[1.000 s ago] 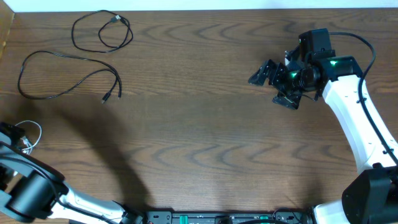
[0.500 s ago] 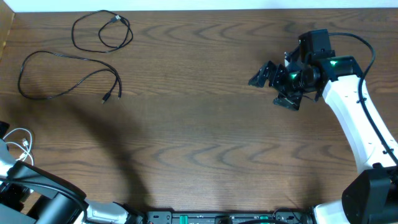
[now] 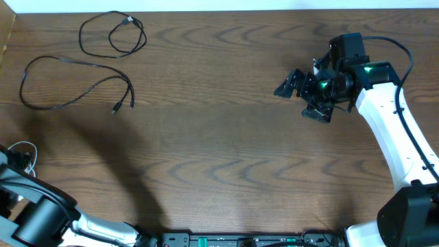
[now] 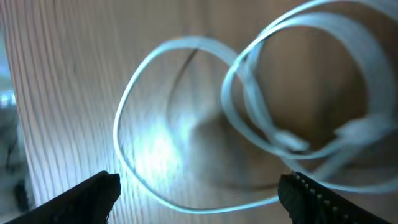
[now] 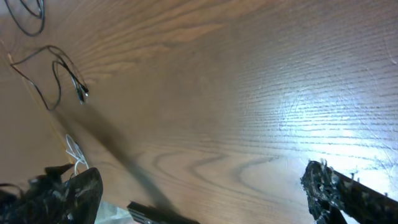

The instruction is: Untangle cables

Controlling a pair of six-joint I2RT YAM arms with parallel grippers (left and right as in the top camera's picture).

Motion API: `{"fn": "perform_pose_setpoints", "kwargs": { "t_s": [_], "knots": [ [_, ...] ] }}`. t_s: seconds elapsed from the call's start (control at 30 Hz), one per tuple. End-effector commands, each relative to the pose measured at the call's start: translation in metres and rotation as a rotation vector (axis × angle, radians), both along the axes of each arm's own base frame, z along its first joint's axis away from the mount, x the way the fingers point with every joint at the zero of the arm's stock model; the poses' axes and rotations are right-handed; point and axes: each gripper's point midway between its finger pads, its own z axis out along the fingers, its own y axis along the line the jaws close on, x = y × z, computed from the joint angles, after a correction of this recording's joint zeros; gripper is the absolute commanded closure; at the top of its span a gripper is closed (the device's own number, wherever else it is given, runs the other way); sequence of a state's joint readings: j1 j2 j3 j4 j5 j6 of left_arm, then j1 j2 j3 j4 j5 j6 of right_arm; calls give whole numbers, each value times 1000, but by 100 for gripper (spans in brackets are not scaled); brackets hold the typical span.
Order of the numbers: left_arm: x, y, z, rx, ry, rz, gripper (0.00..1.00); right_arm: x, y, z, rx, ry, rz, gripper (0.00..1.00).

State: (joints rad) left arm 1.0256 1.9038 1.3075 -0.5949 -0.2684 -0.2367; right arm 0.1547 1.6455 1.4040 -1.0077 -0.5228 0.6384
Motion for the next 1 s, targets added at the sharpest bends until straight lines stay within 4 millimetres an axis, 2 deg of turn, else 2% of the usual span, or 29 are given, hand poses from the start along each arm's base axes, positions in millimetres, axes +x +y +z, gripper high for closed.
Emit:
{"fn": "perform_pose_setpoints", "kwargs": {
  "t_s": [0.0,0.13,0.3,0.43,0.6,0.7,0.8,0.87,0.93,0.97],
  "knots": [
    [-30,3,-16,-21,21,179,13,-1,1,-1,-5,-6,19,1],
    [-45,9,-18,-18,16,229,13,0,1,0,-5,-10,19,1],
    [-54,15,-18,-9,6,255,13,2,2,0,-3,-18,19,1],
    [-50,16,-19,-12,-13,251,13,2,2,0,-4,-18,19,1],
    [-38,12,-28,-54,-72,233,28,2,2,0,-4,-17,19,1],
    [-39,10,-38,-77,-58,234,28,2,2,0,-4,-17,19,1],
    [-41,7,-46,-98,-45,235,37,2,2,0,-4,-17,19,1],
    [-38,11,-45,-81,-57,233,41,1,2,0,-3,-17,19,1],
    [-28,15,-42,-74,-98,196,42,2,2,0,-4,-17,19,1],
    [-16,16,-40,-81,-146,151,42,2,2,0,-3,-17,19,1]
  ]
}}
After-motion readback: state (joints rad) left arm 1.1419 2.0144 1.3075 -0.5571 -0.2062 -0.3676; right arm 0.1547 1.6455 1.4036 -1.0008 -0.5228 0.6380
